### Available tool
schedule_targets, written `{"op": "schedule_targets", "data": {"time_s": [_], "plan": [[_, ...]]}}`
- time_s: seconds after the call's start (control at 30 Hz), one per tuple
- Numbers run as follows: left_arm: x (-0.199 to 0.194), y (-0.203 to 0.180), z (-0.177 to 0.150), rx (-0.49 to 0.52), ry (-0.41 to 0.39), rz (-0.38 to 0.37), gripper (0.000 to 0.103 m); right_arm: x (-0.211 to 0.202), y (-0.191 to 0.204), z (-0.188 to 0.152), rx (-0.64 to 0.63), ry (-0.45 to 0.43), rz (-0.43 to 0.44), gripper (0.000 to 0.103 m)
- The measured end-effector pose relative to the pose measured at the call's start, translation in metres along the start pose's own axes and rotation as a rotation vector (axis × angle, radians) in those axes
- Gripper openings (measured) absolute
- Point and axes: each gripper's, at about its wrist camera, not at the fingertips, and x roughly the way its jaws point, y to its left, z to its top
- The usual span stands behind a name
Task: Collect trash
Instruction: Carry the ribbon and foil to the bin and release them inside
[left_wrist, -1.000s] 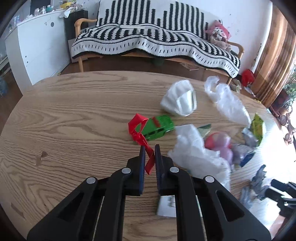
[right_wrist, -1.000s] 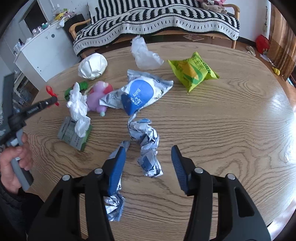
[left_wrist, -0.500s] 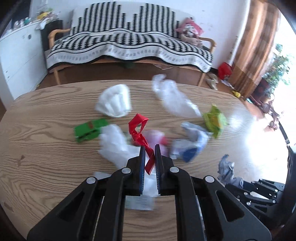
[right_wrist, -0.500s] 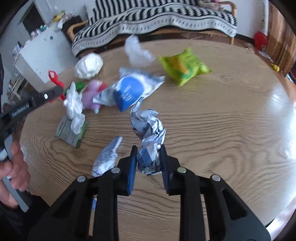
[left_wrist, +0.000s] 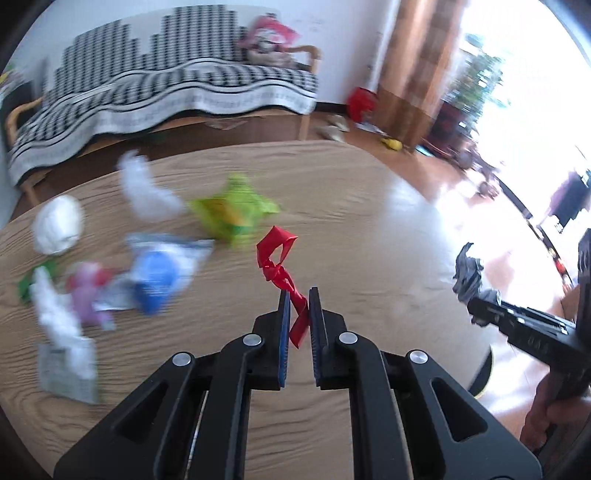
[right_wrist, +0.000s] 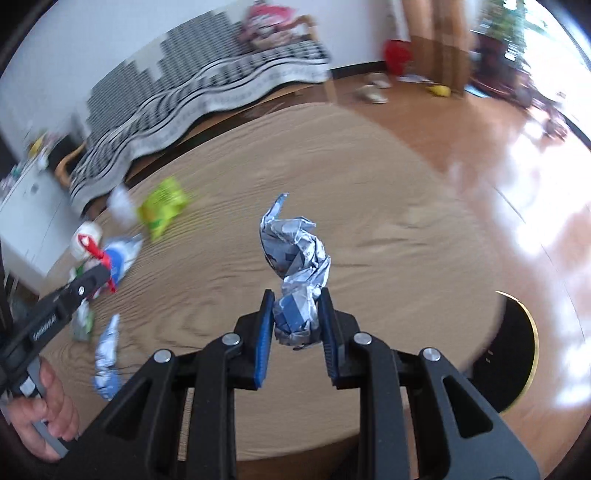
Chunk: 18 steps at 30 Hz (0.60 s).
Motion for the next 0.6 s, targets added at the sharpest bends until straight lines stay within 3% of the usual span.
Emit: {"op": "schedule_targets", "data": {"time_s": [0.33, 0.6], "plan": [[0.035, -0.145, -0.029, 0.187, 0.036, -0.204, 0.009, -0.039, -0.160, -0.031, 0.243, -0.038, -0.137, 0.024], [0.071, -0.230, -0.059, 0.272, 0.114, -0.316, 0.009, -0.030, -0.250, -0.068, 0.393, 0.056, -0.216, 0.024]]}}
